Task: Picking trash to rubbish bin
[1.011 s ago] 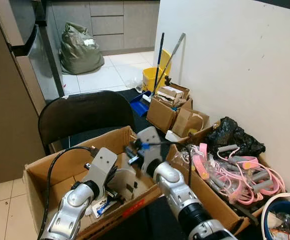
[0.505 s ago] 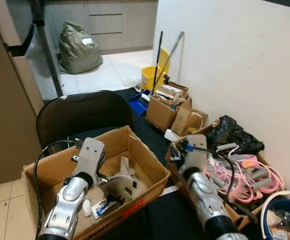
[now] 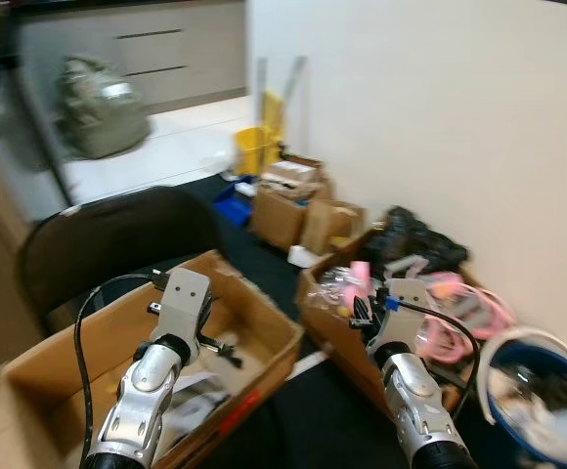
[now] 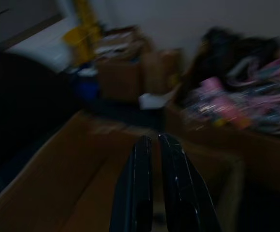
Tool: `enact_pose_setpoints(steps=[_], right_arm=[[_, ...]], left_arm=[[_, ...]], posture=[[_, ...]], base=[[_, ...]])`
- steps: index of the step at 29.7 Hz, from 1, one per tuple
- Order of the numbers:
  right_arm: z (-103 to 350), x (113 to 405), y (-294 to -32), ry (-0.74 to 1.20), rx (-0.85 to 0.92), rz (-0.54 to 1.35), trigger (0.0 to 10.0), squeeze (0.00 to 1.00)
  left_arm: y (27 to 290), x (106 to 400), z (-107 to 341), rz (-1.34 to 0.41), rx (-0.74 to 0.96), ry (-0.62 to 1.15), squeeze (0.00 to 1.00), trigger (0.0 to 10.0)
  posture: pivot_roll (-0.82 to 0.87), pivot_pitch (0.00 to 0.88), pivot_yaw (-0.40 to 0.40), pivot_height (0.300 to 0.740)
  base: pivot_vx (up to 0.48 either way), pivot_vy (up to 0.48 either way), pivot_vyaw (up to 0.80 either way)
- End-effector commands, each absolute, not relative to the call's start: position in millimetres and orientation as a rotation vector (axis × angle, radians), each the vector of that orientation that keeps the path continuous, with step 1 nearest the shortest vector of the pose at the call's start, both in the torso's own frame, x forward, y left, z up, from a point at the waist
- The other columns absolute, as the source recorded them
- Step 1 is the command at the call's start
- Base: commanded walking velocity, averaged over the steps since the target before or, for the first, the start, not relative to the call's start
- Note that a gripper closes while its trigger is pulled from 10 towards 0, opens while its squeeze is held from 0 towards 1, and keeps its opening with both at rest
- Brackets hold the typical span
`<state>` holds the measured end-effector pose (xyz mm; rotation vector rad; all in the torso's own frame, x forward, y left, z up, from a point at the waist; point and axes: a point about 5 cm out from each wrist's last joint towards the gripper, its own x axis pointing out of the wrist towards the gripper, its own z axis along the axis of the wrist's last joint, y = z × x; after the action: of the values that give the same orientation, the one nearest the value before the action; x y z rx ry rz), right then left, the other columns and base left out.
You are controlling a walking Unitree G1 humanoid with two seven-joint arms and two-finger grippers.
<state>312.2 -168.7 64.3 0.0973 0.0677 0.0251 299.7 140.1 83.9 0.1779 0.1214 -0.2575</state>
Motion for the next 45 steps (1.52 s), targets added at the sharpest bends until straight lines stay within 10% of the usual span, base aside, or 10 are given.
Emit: enact_pose_setpoints(steps=[1,45], right_arm=[[67.7,313.1,-164.8,0.052,0.105,0.032,10.0,0.0],[64.9,306.1,-162.8,0.066,0.088,0.029,10.0,0.0]], left_arm=[[140.0,299.0,79.7,-0.254,0.181,0.132,0.0,10.0],[139.4,301.0,75.9,-0.24,0.161,0.124,0.0,10.0]], posture=[[0.0,0.02,0.009,0.74],[-0.01,0.022,0.006,0.74]], base=[[0.0,0.0,-0.8],[0.0,0.0,-0.8]])
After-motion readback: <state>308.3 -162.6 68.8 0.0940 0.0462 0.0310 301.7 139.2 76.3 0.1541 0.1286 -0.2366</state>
